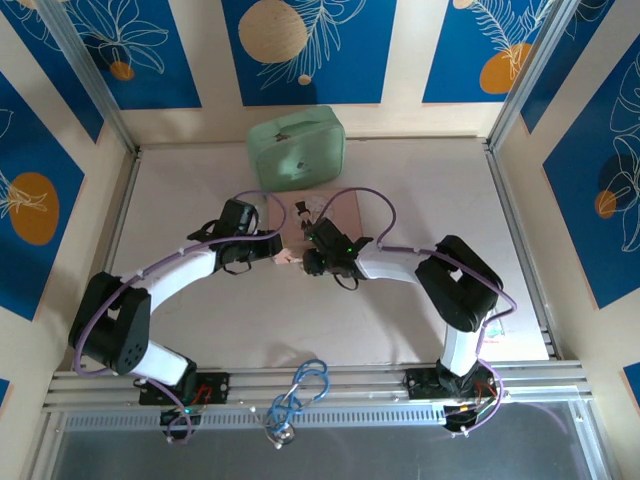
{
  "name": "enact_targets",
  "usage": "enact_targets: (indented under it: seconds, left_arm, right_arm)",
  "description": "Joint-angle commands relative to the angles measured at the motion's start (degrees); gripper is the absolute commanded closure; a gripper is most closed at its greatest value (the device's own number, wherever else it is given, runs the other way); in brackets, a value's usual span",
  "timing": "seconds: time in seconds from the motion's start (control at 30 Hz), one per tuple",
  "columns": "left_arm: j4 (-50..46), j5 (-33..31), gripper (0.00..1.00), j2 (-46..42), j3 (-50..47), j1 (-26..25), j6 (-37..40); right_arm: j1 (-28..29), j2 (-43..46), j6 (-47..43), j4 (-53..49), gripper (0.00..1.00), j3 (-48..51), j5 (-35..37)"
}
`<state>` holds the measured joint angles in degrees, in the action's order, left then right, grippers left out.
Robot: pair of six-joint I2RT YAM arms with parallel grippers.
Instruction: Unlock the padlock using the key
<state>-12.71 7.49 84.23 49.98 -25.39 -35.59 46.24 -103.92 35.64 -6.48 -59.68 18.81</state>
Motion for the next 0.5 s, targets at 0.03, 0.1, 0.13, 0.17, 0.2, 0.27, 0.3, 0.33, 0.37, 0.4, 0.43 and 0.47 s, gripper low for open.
enact_targets:
  seconds: [0.03, 0.1, 0.13, 0.17, 0.2, 0.27, 0.3, 0.33, 0.37, 0.4, 0.43, 0.47]
  left_arm:
    - [-0.7, 1.0, 0.50, 0.1, -0.7, 0.8, 1.0]
    - [-0.8, 1.0, 0.50, 0.0, -0.6, 0.8, 1.1]
    - [-0.8, 1.0, 0.50, 0.0, -0.6, 0.8, 1.1]
    - [-0.9, 0.9, 0.50, -0.1, -0.7, 0.8, 1.1]
    - [-0.9, 0.9, 0.50, -0.1, -0.7, 0.8, 1.1]
    - [-1.1, 0.6, 0.50, -0.2, -0.7, 0.8, 1.3]
    - [-1.2, 0.6, 0.50, -0.2, -0.7, 0.8, 1.4]
    - [-1.2, 0.5, 0.50, -0.2, -0.7, 0.8, 1.5]
    - [-1.2, 0.5, 0.50, -0.1, -0.7, 0.8, 1.5]
    - [-1.2, 0.5, 0.50, 0.0, -0.6, 0.9, 1.5]
    - [-1.3, 0.5, 0.50, 0.1, -0.5, 0.9, 1.5]
    - [-1.3, 0.5, 0.50, 0.2, -0.5, 0.9, 1.4]
  right_arm:
    - [0.7, -1.8, 3.4, -6.0, 0.76, -3.3, 4.9]
    - [0.8, -2.7, 4.7, -9.7, 0.82, -5.0, 5.9]
    - [0.9, -3.1, 5.3, -11.5, 0.85, -5.8, 6.1]
    - [1.0, -3.5, 6.2, -13.5, 0.87, -6.4, 6.5]
    - [1.1, -3.7, 7.2, -15.4, 0.89, -7.2, 7.0]
    - [1.4, -3.7, 9.6, -19.5, 0.92, -8.2, 7.2]
    - [1.3, -3.5, 10.6, -20.4, 0.92, -8.2, 6.6]
    - [1.5, -2.8, 11.1, -19.9, 0.92, -7.5, 5.7]
    - [1.6, -2.0, 11.9, -19.5, 0.92, -6.8, 5.2]
    - [1.6, -1.5, 12.5, -19.2, 0.92, -6.3, 4.5]
    - [1.5, -0.9, 13.3, -19.4, 0.92, -6.1, 4.2]
    - [1.6, -0.6, 14.3, -20.0, 0.92, -6.2, 3.7]
